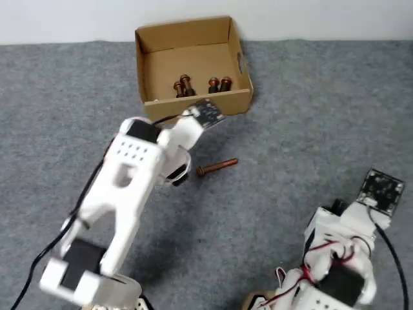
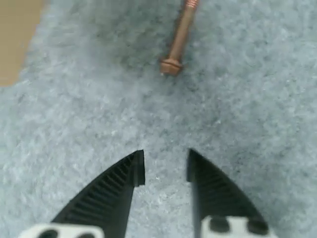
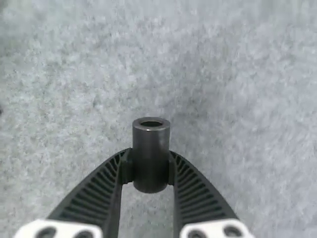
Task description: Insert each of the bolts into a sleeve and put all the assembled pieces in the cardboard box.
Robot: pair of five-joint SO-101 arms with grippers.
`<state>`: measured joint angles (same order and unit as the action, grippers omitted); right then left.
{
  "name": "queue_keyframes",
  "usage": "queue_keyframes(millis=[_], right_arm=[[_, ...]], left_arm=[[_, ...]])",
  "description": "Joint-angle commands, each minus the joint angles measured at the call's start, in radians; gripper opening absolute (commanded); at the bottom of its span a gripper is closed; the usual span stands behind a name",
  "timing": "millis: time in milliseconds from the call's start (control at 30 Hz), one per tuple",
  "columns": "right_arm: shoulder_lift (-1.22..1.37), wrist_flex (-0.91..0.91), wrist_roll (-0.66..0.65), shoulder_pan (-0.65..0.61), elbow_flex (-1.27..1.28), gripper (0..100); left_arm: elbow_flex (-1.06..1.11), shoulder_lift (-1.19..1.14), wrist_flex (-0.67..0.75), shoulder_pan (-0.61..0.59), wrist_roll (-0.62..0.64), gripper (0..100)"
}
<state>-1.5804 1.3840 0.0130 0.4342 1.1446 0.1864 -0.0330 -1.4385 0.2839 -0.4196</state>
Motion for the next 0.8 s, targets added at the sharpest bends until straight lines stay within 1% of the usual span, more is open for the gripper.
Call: queue_keyframes(millis=[0, 200, 367, 600, 767], right_arm=[[-0.071, -0.024, -0.020, 0.012, 0.002, 0.9], [-0.079, -0.024, -0.021, 0.012, 0.005, 0.9], [-0.079, -0.024, -0.021, 0.010, 0.005, 0.9], [-0.079, -0.024, -0.021, 0.008, 0.005, 0.9], [-0.079, -0.024, -0.021, 0.008, 0.005, 0.9]], left_arm=[[-0.252, -0.155, -0.115, 0.035, -0.031, 18], [-0.608, -0.417, -0.253, 0.110, -0.044, 18], [-0.863, -0.601, -0.313, 0.124, -0.041, 18], [-1.043, -0.812, -0.313, 0.135, -0.040, 18], [-1.118, -0.951, -0.313, 0.153, -0.038, 18]])
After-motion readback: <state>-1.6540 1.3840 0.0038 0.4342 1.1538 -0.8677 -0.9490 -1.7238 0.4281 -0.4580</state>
